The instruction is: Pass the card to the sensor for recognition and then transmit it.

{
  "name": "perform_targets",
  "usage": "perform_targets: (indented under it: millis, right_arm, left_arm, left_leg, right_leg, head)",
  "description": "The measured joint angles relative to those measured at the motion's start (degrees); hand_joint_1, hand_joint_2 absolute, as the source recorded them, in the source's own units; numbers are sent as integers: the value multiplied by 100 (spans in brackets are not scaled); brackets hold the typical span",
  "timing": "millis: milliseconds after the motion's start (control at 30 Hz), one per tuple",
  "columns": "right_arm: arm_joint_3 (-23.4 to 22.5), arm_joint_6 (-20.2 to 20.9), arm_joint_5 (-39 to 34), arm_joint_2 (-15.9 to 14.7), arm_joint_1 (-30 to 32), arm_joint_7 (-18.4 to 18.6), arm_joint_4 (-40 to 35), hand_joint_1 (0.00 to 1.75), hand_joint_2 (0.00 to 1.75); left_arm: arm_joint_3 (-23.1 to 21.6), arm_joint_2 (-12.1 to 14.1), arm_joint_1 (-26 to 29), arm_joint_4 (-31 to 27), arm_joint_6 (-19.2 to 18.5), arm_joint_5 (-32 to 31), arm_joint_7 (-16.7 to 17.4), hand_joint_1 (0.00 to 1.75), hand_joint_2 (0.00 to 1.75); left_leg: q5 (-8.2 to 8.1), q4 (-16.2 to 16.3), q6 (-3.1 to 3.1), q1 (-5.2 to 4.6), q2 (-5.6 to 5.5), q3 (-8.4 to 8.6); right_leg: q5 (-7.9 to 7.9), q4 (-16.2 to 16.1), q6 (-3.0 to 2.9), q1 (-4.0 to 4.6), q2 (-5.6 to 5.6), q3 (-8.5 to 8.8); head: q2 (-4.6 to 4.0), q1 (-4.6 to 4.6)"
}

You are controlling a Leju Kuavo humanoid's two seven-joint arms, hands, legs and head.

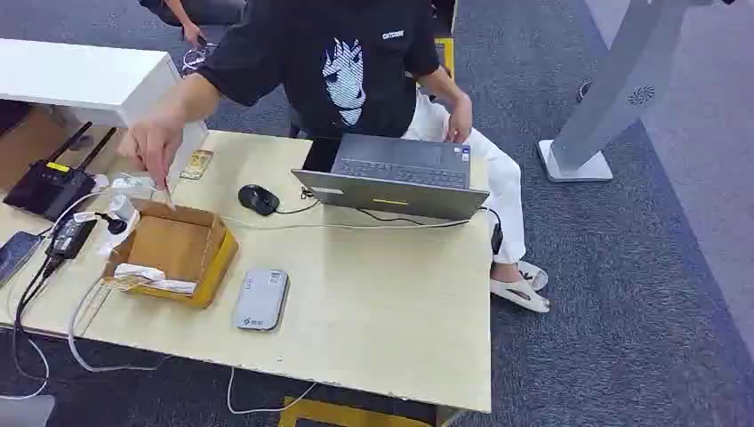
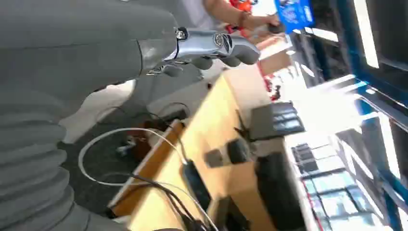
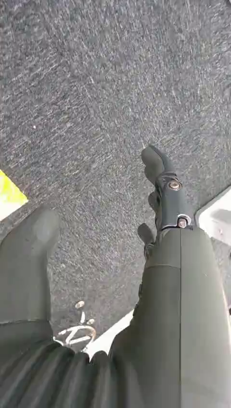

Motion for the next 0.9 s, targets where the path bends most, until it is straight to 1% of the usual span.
perform_targets:
  millis: [167, 267, 333, 500, 633, 900]
  right_arm:
    - [-20, 59, 218, 0, -7, 109, 31, 0, 175]
    - [-20, 94, 352, -2, -13, 173, 55, 0, 175]
    - [-20, 122, 443, -2, -15, 225, 74, 0, 175]
    - [-20, 175, 656, -7, -36, 332, 114, 0, 175]
    - [-20, 225, 813, -15, -46, 407, 140, 0, 175]
    - [-2, 317, 1126, -39, -75, 516, 188, 0, 175]
  left_arm:
    - [-688, 50, 132, -464, 83, -581, 28, 0, 175]
    - [-1101, 155, 148, -663, 129, -1053, 161, 0, 175]
    - [-1366, 278, 142, -720, 140, -1333, 303, 0, 175]
    - [-1924, 643, -39, -722, 168, -2039, 810, 0, 175]
    - [-2237, 914, -259, -661, 166, -2532, 1240, 0, 175]
    - [-2796, 1505, -807, -257, 79, -3538, 2137, 0, 175]
  left_leg:
    - [0, 0, 0, 0, 0, 1]
    - [0, 0, 0, 1, 2, 1]
    - [1, 0, -1, 1, 1, 2]
    - [1, 0, -1, 1, 2, 2]
    - [1, 0, -1, 1, 2, 2]
    - [4, 0, -5, 0, 2, 2]
  right_leg:
    - [0, 0, 0, 0, -1, -2]
    - [1, 0, -1, 0, 2, -2]
    - [1, 0, -1, 0, 2, -3]
    - [1, 1, -2, 1, 3, -2]
    - [1, 1, -1, 1, 4, -2]
    - [2, 1, -1, 0, 4, -1]
  head:
    - [0, 0]
    - [0, 2]
    - [0, 0]
    - [0, 0]
    - [0, 0]
    - [0, 0]
